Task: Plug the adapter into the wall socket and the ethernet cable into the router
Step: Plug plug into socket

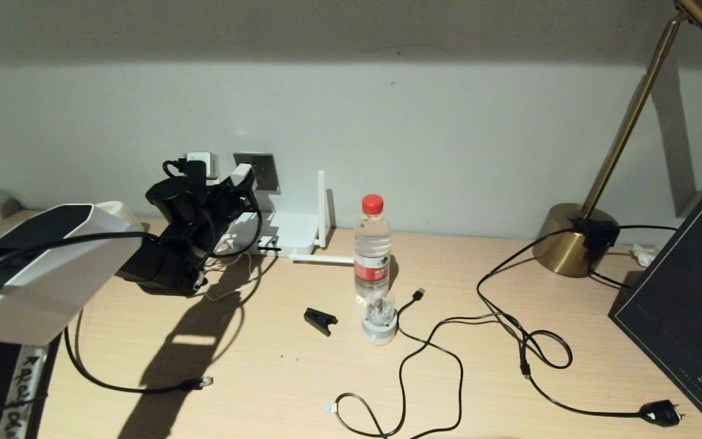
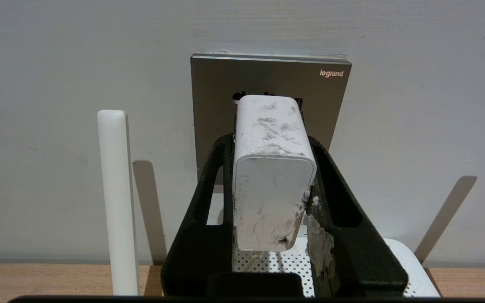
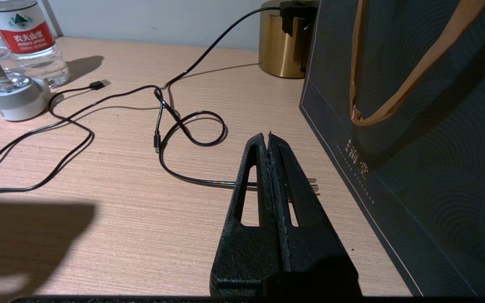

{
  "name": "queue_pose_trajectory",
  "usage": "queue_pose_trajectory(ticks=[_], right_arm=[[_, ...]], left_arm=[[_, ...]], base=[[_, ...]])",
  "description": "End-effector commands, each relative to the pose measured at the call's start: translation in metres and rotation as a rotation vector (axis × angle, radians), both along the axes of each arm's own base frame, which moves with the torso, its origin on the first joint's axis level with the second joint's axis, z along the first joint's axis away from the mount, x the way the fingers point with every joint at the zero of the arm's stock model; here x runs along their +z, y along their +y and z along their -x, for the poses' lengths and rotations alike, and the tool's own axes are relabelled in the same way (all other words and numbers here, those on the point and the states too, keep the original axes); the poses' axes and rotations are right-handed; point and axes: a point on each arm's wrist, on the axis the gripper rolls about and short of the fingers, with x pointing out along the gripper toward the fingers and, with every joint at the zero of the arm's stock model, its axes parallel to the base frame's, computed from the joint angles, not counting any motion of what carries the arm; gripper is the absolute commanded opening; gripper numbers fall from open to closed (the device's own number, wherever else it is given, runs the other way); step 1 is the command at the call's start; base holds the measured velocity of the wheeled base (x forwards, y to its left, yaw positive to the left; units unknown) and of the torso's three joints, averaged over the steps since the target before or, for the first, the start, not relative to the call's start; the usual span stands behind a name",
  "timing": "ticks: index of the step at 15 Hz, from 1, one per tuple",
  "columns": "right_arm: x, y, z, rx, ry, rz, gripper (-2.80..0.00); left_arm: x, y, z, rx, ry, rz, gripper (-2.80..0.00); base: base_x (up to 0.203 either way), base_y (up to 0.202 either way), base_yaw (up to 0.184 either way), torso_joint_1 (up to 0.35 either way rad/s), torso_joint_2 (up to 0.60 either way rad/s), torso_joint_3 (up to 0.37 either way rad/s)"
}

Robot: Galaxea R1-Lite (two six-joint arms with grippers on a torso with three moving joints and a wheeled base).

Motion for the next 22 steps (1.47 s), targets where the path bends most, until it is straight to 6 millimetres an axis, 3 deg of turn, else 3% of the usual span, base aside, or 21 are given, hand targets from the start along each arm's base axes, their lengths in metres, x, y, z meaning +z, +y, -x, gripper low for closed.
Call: queue_pose_trajectory(ticks=[1,22], right_arm=[[-0.0098,0.0000,-0.0029,0.000,0.036,0.000,-2.80],[-0.0097,0.0000,-0.0029,0.000,0.036,0.000,-2.80]], left_arm=[[0.0010,0.0021,0.0000,0.005,-0.007,0.000,-2.80],[-0.0010,0.0086,-0.0016,0.015,-0.004,-0.002,-2.80]], base=[[0.000,0.000,0.000,0.000,0.00,0.000],[0.000,0.000,0.000,0.000,0.00,0.000]])
